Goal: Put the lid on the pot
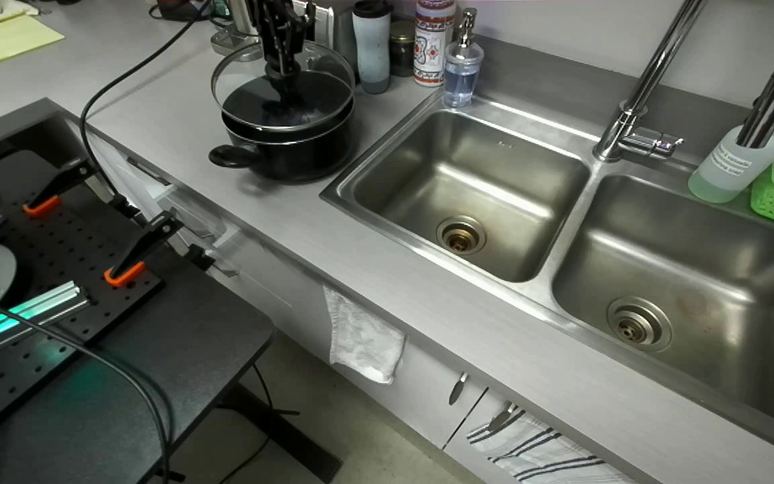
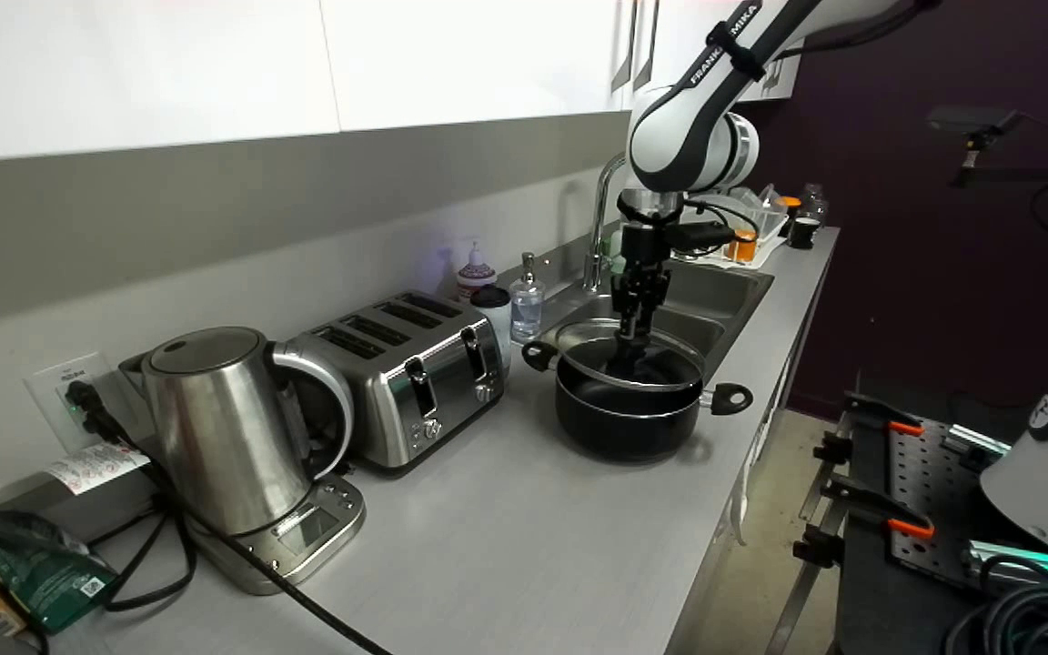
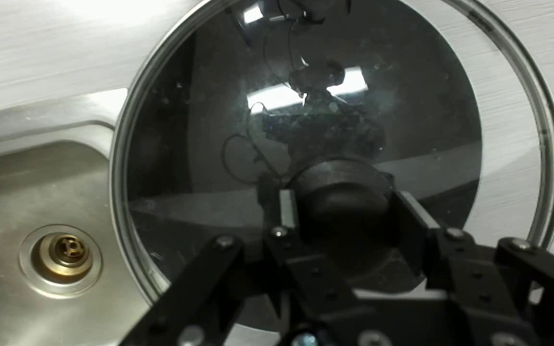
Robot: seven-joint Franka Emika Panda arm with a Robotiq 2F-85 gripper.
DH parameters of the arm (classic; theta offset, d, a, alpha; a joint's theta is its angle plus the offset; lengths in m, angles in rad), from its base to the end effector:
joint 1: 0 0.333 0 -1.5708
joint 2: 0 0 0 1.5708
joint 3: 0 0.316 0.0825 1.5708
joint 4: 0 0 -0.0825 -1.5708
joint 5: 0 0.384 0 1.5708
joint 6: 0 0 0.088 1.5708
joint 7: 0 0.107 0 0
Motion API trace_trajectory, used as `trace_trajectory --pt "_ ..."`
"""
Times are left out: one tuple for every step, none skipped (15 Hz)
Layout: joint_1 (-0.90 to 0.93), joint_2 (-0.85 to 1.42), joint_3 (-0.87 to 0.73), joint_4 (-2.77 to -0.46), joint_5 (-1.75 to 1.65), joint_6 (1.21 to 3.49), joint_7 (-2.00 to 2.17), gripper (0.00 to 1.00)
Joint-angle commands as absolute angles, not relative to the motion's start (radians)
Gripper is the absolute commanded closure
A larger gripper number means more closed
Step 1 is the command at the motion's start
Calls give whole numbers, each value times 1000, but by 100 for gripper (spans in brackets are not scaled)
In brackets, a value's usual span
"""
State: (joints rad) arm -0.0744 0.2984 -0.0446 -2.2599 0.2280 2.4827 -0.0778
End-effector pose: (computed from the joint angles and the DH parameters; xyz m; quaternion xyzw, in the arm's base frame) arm 0.5278 -0.0644 0.2225 -0.9912 0.1122 0.0308 0.0630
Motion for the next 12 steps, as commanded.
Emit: trace_trajectory --pt "-60 323 -48 -2210 171 2447 -5 74" --pt "-58 328 -48 -2206 162 2446 3 74" --pt "-56 331 -46 -2202 157 2444 8 74" --pt "-54 335 -45 -2199 153 2444 13 74" --pt "-52 341 -45 -2194 151 2442 18 74" --pt "-51 347 -45 -2188 148 2437 22 74" --pt "-49 354 -45 -2182 146 2432 27 74" --pt "-48 359 -45 -2177 143 2427 28 74" --pt "-47 365 -45 -2171 143 2422 31 74" --pt "-45 370 -46 -2168 140 2420 35 74" --pt "-45 379 -46 -2160 139 2415 37 74" --pt "-44 387 -47 -2153 137 2413 41 74"
